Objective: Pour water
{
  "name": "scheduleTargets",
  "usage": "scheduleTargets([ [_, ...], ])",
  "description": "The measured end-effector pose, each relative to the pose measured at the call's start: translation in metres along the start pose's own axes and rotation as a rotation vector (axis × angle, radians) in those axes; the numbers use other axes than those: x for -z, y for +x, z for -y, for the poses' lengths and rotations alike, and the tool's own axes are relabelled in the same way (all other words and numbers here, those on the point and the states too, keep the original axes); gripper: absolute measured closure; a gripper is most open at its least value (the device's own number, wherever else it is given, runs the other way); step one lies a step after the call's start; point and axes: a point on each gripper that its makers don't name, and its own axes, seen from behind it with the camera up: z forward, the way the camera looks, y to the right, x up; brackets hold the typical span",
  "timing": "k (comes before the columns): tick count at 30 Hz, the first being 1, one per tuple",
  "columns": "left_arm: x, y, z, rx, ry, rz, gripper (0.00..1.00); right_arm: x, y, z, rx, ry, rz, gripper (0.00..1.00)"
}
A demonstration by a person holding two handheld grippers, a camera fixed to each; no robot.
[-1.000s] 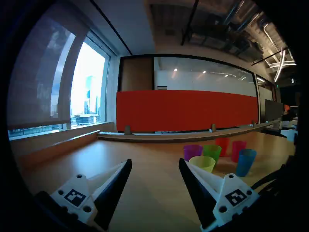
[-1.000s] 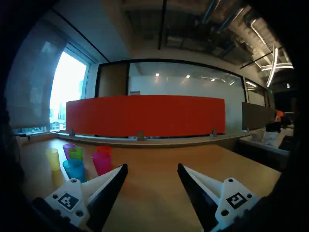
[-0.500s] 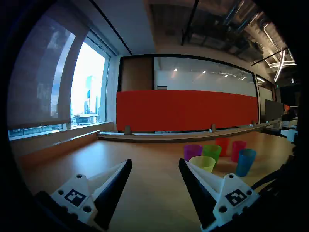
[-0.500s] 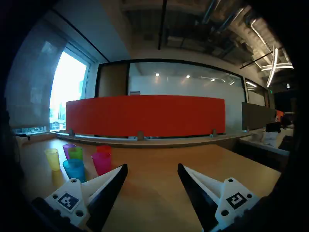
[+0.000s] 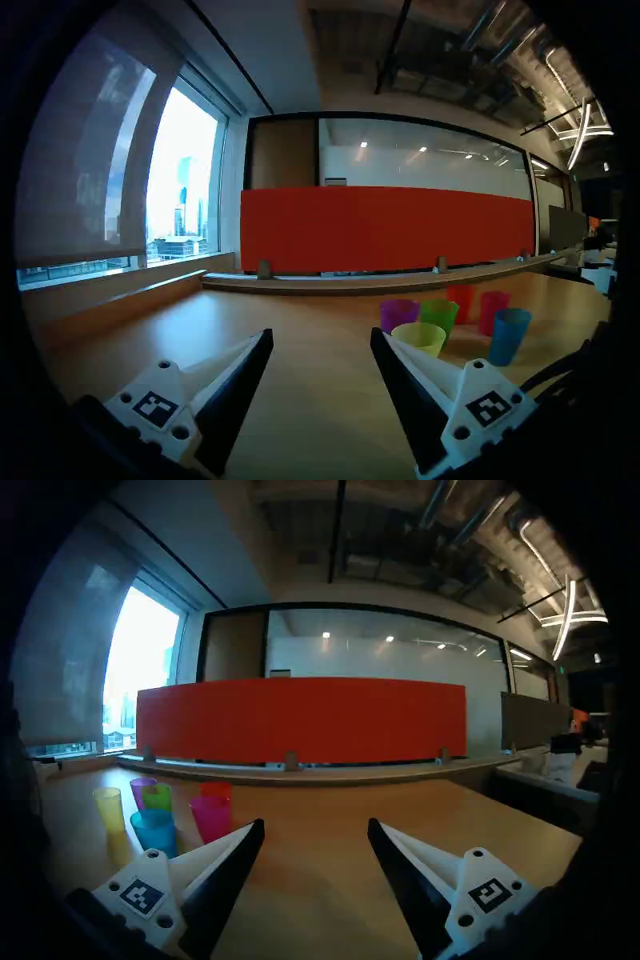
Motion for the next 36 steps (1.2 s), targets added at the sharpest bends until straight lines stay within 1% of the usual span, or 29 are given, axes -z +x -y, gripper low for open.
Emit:
scheduleTargets([
  [5,-0.001,0.003,-0.007,0.007,-0.024,0.008,0.10,-0.001,0.005,-0.002,0.017,0.001,0.000,0.00],
  [9,-0.004,0.018,-0.011,0.020,-0.048,0.002,0.10,-0.002,0.022,-0.001,0.026,0.004,-0.015,0.00],
  [12,-0.007,0.028,-0.015,0.024,-0.069,0.007,0.10,-0.004,0.033,0.000,0.033,0.007,-0.013,0.00],
  [17,-0.010,0.041,-0.023,0.015,-0.106,0.012,0.10,-0.009,0.051,0.002,0.035,0.006,-0.013,0.00],
  [21,-0.012,0.048,-0.028,0.002,-0.132,0.019,0.10,-0.012,0.054,0.005,0.027,0.017,0.003,0.00],
  [26,-0.016,0.053,-0.037,-0.018,-0.180,0.034,0.10,-0.013,0.052,0.017,0.022,0.067,0.033,0.00],
  [30,-0.019,0.057,-0.047,-0.056,-0.226,0.047,0.10,-0.013,0.050,0.031,0.025,0.131,0.058,0.00],
  [36,-0.025,0.056,-0.068,-0.096,-0.320,0.087,0.10,-0.011,0.047,0.054,0.042,0.234,0.102,0.00],
])
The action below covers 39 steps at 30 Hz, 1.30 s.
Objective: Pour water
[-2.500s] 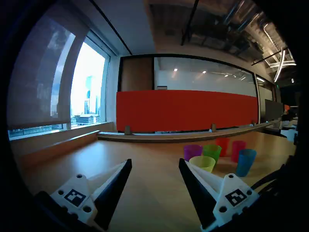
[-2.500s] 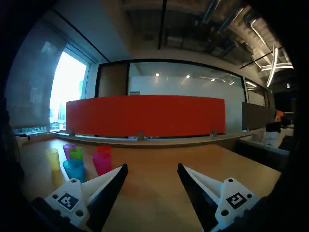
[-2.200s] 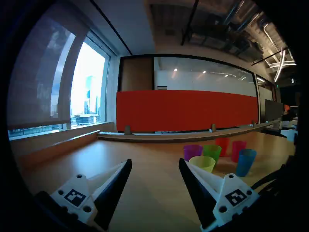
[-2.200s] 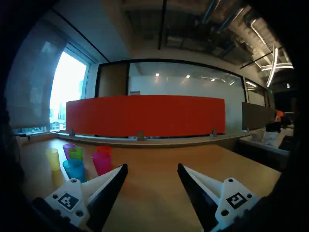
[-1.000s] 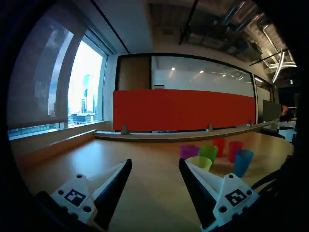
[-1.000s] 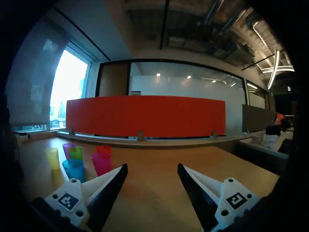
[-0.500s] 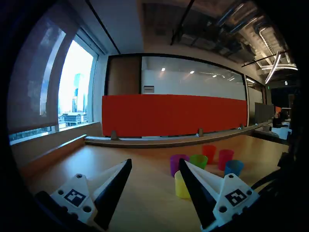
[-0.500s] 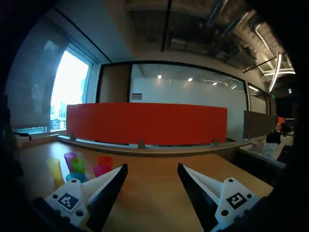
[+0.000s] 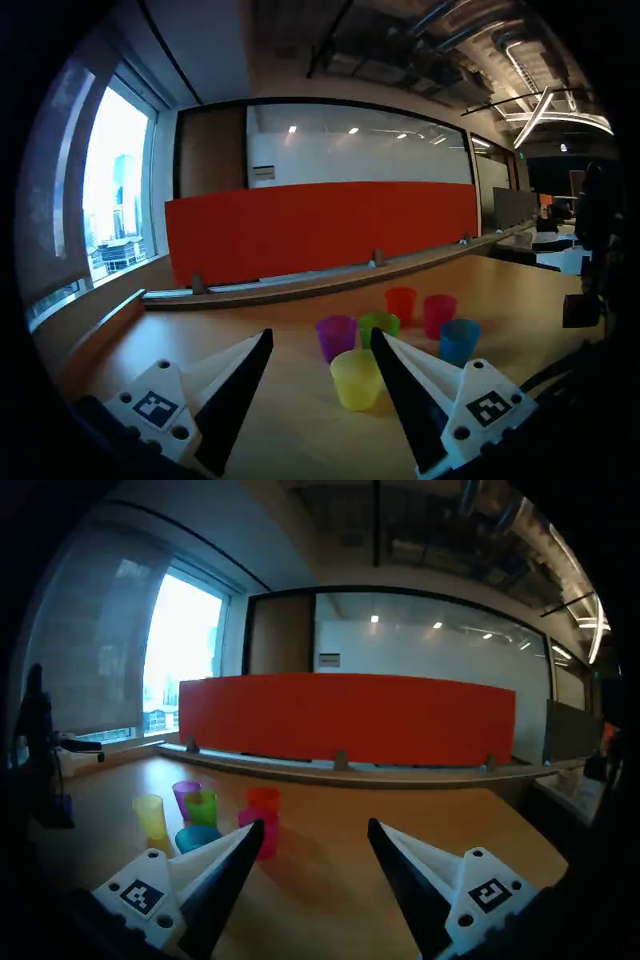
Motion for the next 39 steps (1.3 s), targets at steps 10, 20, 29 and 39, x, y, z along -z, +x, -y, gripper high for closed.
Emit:
scheduleTargets([
  [10,-0.023,-0.002,-0.020,-0.032,-0.127,0.092,0.10,-0.006,-0.011,0.040,0.077,0.166,0.084,0.00],
  [20,-0.041,-0.005,-0.032,-0.083,-0.226,0.161,0.10,-0.013,-0.026,0.066,0.143,0.294,0.170,0.00],
  [29,-0.057,-0.013,-0.048,-0.128,-0.299,0.225,0.10,-0.015,-0.035,0.077,0.185,0.361,0.223,0.00],
  [39,-0.072,-0.015,-0.059,-0.149,-0.350,0.258,0.10,-0.025,-0.048,0.090,0.207,0.412,0.261,0.00],
])
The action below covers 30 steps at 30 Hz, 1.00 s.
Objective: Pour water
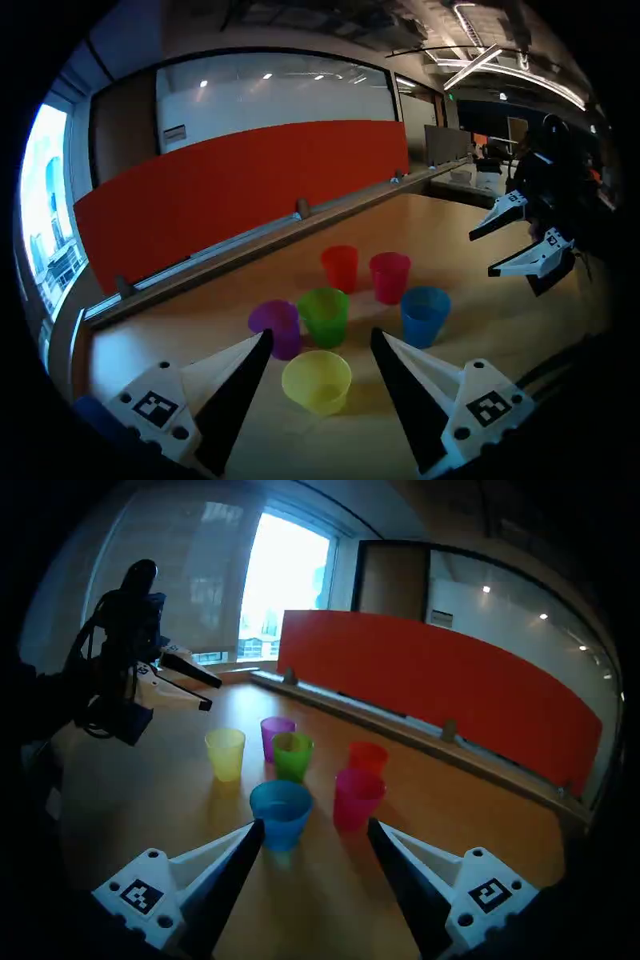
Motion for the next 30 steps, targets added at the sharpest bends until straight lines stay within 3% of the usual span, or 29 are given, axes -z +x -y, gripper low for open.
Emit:
scheduleTargets([
  [19,-0.040,-0.004,-0.007,-0.042,-0.077,0.075,0.10,-0.044,-0.020,0.017,-0.011,0.078,0.054,0.00],
  [30,-0.062,-0.009,-0.008,-0.084,-0.112,0.139,0.10,-0.060,-0.021,0.026,-0.006,0.106,0.061,0.00],
])
